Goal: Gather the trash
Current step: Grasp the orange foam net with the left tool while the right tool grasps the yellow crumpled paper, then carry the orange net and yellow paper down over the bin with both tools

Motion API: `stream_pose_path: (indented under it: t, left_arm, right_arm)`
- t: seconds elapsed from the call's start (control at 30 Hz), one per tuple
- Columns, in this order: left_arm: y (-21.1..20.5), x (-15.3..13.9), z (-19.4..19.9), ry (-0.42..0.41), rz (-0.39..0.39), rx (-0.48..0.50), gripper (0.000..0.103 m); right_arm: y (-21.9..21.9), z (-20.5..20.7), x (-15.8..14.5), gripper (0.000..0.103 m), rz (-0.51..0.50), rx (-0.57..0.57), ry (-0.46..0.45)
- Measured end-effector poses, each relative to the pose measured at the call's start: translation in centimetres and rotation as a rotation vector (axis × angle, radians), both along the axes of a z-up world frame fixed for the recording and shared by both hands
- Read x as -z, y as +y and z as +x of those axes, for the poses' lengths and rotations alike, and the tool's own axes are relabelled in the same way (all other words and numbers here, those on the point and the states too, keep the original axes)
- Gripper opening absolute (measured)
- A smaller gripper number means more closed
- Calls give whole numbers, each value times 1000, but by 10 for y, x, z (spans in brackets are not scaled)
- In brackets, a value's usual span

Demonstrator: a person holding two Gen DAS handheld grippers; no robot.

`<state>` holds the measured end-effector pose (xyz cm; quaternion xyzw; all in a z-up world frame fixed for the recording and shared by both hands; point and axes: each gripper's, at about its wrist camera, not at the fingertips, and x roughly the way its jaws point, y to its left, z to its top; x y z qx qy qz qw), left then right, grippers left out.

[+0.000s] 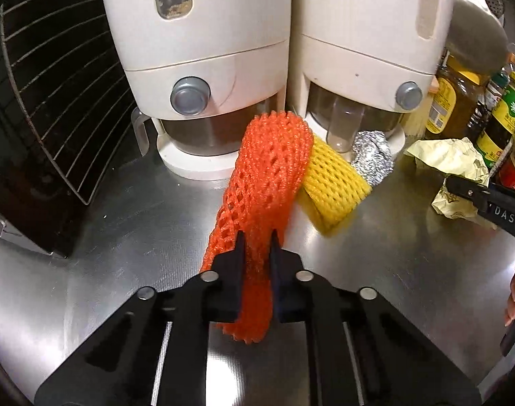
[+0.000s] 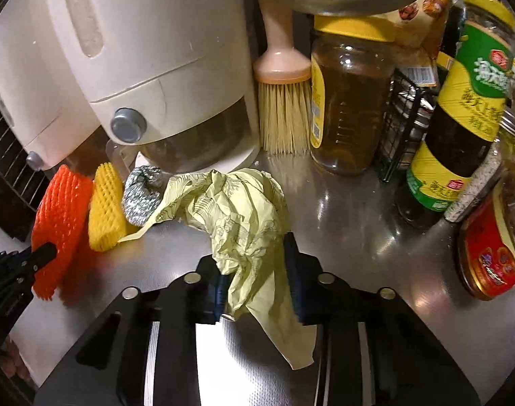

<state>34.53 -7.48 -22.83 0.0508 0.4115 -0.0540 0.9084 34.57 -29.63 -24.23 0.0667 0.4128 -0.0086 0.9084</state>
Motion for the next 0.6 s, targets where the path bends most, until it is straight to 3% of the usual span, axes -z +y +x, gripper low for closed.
stream_pose_path:
  t: [0.23, 0.6]
  left_arm:
    - [-4, -18, -35, -26, 3, 6, 10]
    - [-22, -63, -140, -101, -32, 48, 10]
  right_arm:
    - [4, -42, -25, 24, -17, -23, -45]
    - [18, -140, -73, 24, -1, -84, -118]
